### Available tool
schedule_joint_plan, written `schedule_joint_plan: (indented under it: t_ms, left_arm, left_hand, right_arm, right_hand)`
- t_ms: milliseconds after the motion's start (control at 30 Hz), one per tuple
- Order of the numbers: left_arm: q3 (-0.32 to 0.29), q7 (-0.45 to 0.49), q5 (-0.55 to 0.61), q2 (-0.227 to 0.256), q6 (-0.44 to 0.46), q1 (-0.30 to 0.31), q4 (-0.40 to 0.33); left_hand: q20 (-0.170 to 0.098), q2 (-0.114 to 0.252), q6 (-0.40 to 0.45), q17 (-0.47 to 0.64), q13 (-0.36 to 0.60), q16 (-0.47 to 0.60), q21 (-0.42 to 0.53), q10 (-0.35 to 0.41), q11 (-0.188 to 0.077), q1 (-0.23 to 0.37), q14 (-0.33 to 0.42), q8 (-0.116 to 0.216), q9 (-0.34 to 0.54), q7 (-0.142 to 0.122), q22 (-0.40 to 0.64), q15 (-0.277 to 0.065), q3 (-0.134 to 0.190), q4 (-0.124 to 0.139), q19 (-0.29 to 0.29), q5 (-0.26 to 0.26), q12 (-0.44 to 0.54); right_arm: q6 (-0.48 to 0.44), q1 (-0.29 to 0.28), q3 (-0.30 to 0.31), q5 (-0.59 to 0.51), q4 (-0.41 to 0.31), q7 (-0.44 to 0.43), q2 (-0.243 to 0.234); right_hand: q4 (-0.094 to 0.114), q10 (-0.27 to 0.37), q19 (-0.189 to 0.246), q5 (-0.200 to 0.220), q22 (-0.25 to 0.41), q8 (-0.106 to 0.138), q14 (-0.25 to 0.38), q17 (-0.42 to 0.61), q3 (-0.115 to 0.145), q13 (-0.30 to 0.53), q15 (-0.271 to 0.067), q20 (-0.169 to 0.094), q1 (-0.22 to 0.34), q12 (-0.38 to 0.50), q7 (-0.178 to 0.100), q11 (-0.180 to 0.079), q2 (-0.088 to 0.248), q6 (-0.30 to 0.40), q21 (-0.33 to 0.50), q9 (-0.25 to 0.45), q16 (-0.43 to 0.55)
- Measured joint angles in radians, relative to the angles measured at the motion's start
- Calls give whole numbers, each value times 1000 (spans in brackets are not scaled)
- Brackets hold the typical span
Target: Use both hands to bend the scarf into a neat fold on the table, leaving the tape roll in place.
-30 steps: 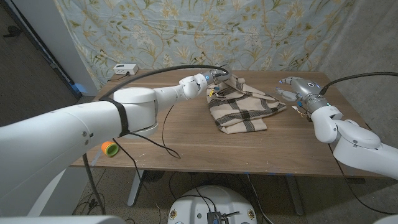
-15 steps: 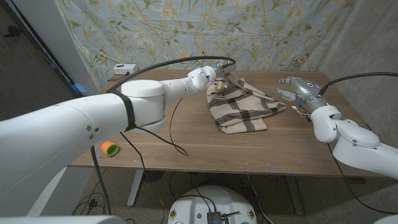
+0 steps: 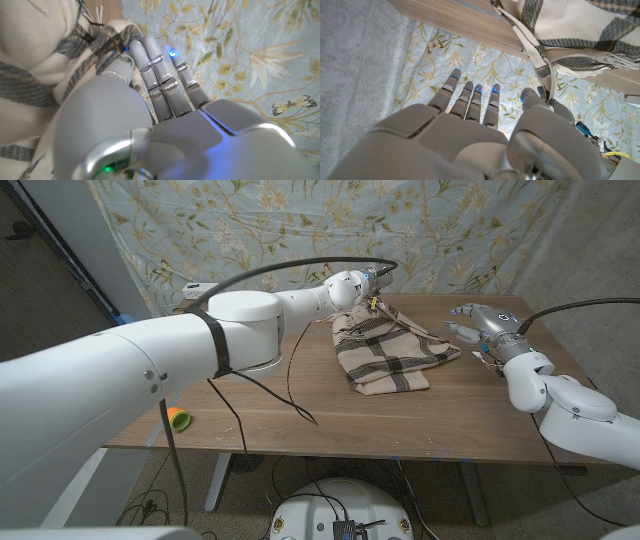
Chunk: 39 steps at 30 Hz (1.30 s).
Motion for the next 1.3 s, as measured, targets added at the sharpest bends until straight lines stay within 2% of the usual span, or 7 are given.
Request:
schedule_joint_plan:
  t_ms: [400,533,667,867,1033,1167,1300]
  left_arm:
    - [26,2,-133,-55,1,-33,1]
    - [15,-9,-120,-80,-29,-40,-2]
    - [12,-56,-127,-86,-58,-40,-9]
    - [16,-145,-168,-99,-89,-36,-20]
    - [-3,-182,-185,-107,-101,-27,-29]
    - [-20,-201,-193,-110,-107,-20,-35]
    - [-29,-213,-198,-111,-111,-17,-39]
  left_hand:
    - [0,-16,4,32,-21,3,30,14,7,16,19,0,2,4,5,-7,0,0,0,-8,0]
    - [0,-47,37,54,-41,3,49,32,14,46,33,6,3,-6,5,-14,-13,-7,0,-8,0]
    - [0,-98,61,74,-47,-1,64,69,-8,48,45,18,7,-11,5,-23,-22,-5,0,-6,-1]
    - [-4,-126,93,95,-50,-3,82,89,-19,70,61,42,20,-7,4,-29,-27,-1,-4,1,1]
    - [-14,-155,111,121,-29,-12,106,104,-26,98,75,71,51,3,5,-36,-31,2,-16,5,23]
    - [-14,-189,52,163,-29,-28,154,84,-46,133,88,107,112,-18,13,-41,-40,5,-41,12,67]
    - [-13,-202,89,193,-29,-54,201,72,-38,178,95,210,198,-9,18,-41,-43,7,-70,12,85]
  right_arm:
    - [20,-50,49,18,12,-23,-6]
    - [29,-77,73,30,13,-35,-8]
    - [35,-99,94,35,13,-41,-10]
    - [47,-136,130,40,13,-46,-11]
    - [57,-155,152,40,14,-46,-11]
    - [59,-172,170,40,16,-43,-9]
    - [59,-187,187,40,17,-38,-4]
  right_hand:
    - [0,0,0,0,0,0,0,0,0,0,0,0,0,0,0,0,0,0,0,0,0]
    - [0,0,0,0,0,0,0,0,0,0,0,0,0,0,-4,0,0,4,0,0,0]
    - [0,0,0,0,0,0,0,0,0,0,0,0,-4,0,-4,0,-4,4,0,0,0]
    - [0,0,0,0,0,0,0,0,0,0,0,0,-4,0,-4,0,-4,4,0,0,0]
    - [-4,0,0,0,0,0,0,0,-4,0,0,0,-4,0,-4,0,-4,4,0,0,0]
    - [-4,0,0,0,0,0,0,0,-4,0,0,0,-4,0,-4,0,-4,4,0,0,0]
    - [-4,0,0,0,0,0,0,0,-4,0,0,0,-8,0,-4,0,-8,3,0,0,0]
